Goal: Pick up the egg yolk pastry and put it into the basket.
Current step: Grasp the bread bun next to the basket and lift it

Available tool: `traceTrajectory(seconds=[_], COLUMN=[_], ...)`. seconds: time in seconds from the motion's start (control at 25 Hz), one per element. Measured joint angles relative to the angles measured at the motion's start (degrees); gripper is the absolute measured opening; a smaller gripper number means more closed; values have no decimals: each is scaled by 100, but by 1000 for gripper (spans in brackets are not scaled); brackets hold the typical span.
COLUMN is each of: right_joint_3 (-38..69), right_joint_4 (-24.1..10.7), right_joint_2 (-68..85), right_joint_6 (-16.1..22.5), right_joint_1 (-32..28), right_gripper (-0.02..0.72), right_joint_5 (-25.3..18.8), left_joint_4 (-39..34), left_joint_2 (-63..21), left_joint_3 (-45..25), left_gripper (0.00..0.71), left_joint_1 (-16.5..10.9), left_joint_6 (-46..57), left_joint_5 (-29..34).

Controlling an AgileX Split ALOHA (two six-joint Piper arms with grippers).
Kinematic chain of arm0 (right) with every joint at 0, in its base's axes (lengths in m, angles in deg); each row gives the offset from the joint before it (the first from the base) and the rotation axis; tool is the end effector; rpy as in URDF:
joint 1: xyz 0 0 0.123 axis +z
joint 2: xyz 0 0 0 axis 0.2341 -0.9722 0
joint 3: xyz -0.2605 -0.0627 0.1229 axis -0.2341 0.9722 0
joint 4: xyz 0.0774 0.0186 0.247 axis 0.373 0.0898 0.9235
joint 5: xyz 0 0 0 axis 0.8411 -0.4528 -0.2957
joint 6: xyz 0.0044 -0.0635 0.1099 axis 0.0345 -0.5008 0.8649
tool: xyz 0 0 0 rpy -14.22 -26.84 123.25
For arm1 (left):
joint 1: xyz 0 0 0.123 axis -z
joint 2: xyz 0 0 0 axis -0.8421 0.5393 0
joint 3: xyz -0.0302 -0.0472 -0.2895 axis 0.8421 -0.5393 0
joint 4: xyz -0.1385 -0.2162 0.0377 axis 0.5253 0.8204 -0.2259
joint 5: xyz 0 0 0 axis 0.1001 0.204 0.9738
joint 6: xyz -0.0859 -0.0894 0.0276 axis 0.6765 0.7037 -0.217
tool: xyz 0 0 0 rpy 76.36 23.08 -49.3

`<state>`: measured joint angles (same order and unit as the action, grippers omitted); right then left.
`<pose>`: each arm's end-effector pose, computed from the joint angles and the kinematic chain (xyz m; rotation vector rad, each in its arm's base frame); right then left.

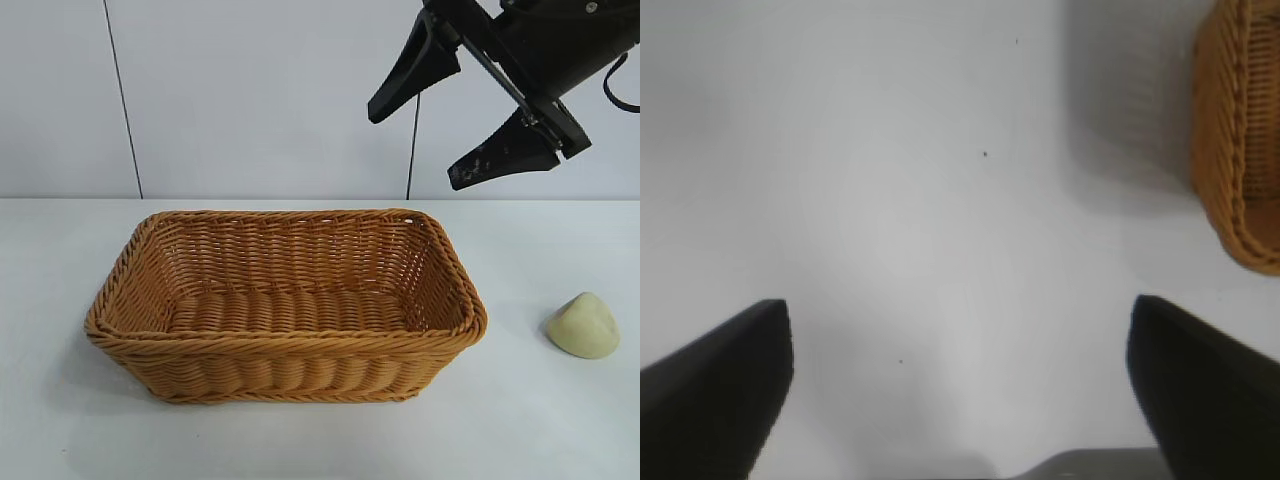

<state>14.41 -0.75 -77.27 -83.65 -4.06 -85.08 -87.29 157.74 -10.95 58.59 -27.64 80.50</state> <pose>0.3468 0.1275 0.2347 -0.0283 2.5855 0.9140 0.2420 -0.0077 0.3053 0.0242 2.8148 -0.0352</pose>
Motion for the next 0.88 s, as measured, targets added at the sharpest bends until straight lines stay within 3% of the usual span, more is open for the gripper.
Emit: traceTrajectory(seconds=[0.36, 0.52, 0.88], right_joint_3=[0, 0, 0], right_joint_4=[0, 0, 0], right_joint_2=[0, 0, 0], right_joint_6=[0, 0, 0], right_joint_1=[0, 0, 0], right_gripper=[645, 645, 645], right_joint_5=[0, 0, 0], left_joint_4=[0, 9, 360], left_joint_2=[-2439, -3507, -5492], left_joint_3=[-2273, -3072, -3611], left_gripper=[695, 695, 695], left_joint_1=[0, 0, 0], left_joint_6=[0, 0, -30], left_joint_5=[-8, -301, -760])
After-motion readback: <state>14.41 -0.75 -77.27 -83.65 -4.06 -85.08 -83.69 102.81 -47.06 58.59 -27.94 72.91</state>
